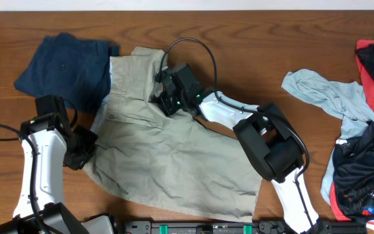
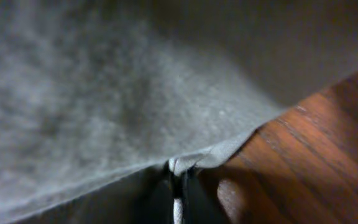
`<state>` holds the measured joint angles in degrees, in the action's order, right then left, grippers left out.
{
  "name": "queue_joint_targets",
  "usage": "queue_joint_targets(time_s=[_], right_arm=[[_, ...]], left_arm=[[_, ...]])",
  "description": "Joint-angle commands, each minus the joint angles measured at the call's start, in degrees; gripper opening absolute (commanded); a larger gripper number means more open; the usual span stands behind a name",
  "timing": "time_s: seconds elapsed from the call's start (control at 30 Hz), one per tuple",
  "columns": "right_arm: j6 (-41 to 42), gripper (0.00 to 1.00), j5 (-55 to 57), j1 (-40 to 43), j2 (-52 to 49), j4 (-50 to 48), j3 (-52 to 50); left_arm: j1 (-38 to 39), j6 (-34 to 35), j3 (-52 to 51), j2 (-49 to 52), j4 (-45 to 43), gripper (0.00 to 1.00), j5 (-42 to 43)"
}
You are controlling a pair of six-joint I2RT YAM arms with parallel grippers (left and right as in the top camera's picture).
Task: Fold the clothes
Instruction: 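Grasp the shorts' top with the right gripper and pull it up-right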
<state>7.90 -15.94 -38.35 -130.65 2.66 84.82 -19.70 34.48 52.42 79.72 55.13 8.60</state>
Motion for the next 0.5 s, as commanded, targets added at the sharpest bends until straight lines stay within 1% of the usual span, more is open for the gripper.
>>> queue_joint_targets(time_s=[0.0, 0.23, 0.3, 0.37, 0.47], right_arm=[[0.1, 0.01, 13.9, 2.3, 0.3, 6.1, 0.2], [0.2, 0.01, 29.8, 14.2, 9.5, 23.6, 4.5], [0.2, 0.01, 31.6, 17.0, 12.3, 28.2, 4.9], [0.2, 0.05, 31.6, 19.5, 14.9, 32.3, 4.9], [0.1, 0.05, 31.6, 22.9, 17.1, 37.7, 4.9]], left_arm=[[0.2, -0.4, 0.0, 0.0, 0.3, 0.06, -0.1], [0.2, -0.4, 0.0, 0.0, 0.2, 0.06, -0.3], [0.2, -0.4, 0.0, 0.0, 0.2, 0.06, -0.3], [0.2, -0.4, 0.0, 0.0, 0.0, 0.06, -0.3], [0.2, -0.4, 0.0, 0.0, -0.2, 0.06, -0.3]])
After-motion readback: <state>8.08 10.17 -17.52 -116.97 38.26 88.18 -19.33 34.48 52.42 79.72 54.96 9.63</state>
